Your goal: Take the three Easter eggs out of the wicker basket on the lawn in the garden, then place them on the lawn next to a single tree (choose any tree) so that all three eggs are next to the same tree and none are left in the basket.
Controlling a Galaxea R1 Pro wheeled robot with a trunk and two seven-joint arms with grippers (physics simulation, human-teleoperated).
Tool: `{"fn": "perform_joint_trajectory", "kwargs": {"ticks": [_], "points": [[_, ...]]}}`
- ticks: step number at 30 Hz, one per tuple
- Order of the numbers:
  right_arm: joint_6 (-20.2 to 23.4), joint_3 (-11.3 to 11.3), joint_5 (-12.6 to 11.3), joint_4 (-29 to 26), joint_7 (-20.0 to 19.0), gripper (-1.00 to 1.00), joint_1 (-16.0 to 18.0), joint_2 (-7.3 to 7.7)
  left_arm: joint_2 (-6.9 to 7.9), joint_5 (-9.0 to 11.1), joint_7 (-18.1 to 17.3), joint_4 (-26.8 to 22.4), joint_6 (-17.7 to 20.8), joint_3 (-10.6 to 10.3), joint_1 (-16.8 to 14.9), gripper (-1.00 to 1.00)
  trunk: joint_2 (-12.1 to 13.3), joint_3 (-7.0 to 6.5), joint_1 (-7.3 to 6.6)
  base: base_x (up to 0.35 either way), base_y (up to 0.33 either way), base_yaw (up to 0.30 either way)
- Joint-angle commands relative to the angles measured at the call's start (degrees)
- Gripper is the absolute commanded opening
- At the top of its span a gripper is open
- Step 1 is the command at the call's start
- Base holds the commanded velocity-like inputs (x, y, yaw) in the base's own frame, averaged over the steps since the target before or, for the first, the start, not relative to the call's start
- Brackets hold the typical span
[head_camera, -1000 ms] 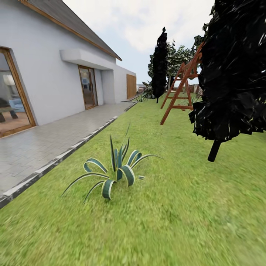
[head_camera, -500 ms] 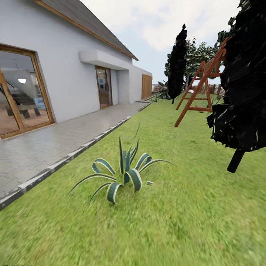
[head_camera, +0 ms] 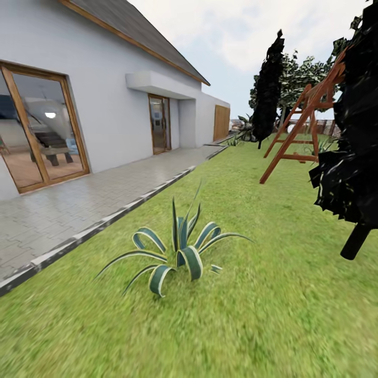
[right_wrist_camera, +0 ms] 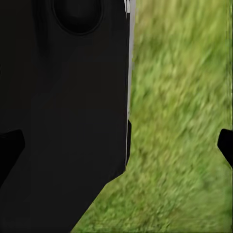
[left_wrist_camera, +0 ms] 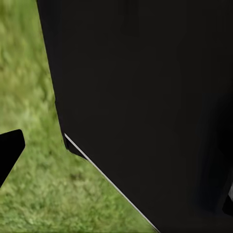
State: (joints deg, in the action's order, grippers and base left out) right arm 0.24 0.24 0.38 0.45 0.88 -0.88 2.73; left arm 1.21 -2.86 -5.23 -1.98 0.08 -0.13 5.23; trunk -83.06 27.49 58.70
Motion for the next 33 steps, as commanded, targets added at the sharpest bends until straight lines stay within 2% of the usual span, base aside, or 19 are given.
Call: {"fn": "perform_joint_trajectory", "kwargs": {"ticks": [1, 25, 33], "points": [[0.03, 0.03, 0.05, -0.01, 0.09, 1.00, 0.00, -0.01, 0.02, -0.30, -0.13, -0.13, 0.01, 0.01, 0.04, 1.00, -0.02, 0.03, 0.03, 0.225, -0.270, 0.032], [0.03, 0.03, 0.06, -0.01, 0.08, 1.00, 0.00, -0.01, -0.01, -0.30, -0.13, -0.13, 0.01, -0.05, 0.04, 1.00, -0.02, 0.03, 0.03, 0.224, -0.270, 0.003], [0.11, 0.03, 0.12, -0.01, 0.09, 1.00, 0.00, -0.01, 0.01, -0.30, -0.13, -0.13, 0.01, 0.01, 0.04, 1.00, -0.02, 0.03, 0.03, 0.224, -0.270, 0.207]]}}
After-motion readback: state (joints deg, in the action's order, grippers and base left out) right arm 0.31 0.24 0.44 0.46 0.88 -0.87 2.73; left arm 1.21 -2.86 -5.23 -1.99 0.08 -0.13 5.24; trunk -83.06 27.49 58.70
